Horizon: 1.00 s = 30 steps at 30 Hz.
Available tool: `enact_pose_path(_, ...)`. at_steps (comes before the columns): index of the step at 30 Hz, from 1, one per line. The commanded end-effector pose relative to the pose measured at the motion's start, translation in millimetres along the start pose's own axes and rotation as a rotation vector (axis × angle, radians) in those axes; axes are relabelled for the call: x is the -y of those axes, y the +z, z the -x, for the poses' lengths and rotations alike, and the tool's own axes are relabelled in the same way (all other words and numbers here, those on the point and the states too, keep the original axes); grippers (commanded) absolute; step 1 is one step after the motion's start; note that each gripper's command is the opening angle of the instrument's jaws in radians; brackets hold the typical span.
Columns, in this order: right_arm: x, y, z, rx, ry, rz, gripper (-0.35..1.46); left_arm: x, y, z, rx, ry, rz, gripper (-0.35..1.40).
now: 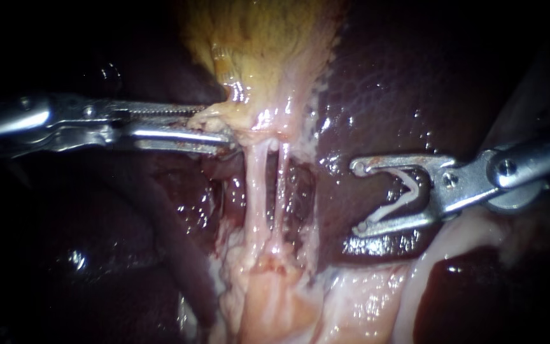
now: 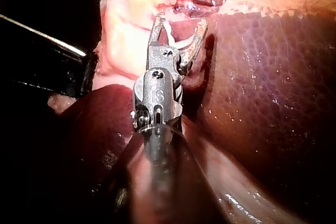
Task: Grabbing gallbladder
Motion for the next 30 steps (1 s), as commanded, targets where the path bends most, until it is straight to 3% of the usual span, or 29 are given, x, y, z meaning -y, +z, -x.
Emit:
enact_pose_path(1,0.0,0.0,0.0,0.000,0.000,0.000,0.50,0.0,-0.1,-0.1,0.004,0.001,0.001,-0.16)
enact_pose_path(3,0.0,0.0,0.0,0.000,0.000,0.000,0.50,0.1,-0.3,0.0,0.010,-0.010,0.002,-0.35)
enact_pose_path(10,0.0,0.0,0.0,0.000,0.000,0.000,0.50,-0.2,-1.2,-0.3,0.045,-0.039,0.005,-0.35)
enact_pose_path(16,0.0,0.0,0.0,0.000,0.000,0.000,0.50,-1.3,-2.3,-1.3,0.048,-0.074,0.003,-0.35)
enact_pose_path(23,-0.1,0.0,0.1,0.000,0.000,0.000,0.50,-3.2,-5.1,-5.2,0.053,-0.095,0.008,-0.35)
enact_pose_path(30,-0.1,0.0,0.1,0.000,0.000,0.000,0.50,-2.8,-8.9,-8.2,0.032,-0.120,0.002,-0.35)
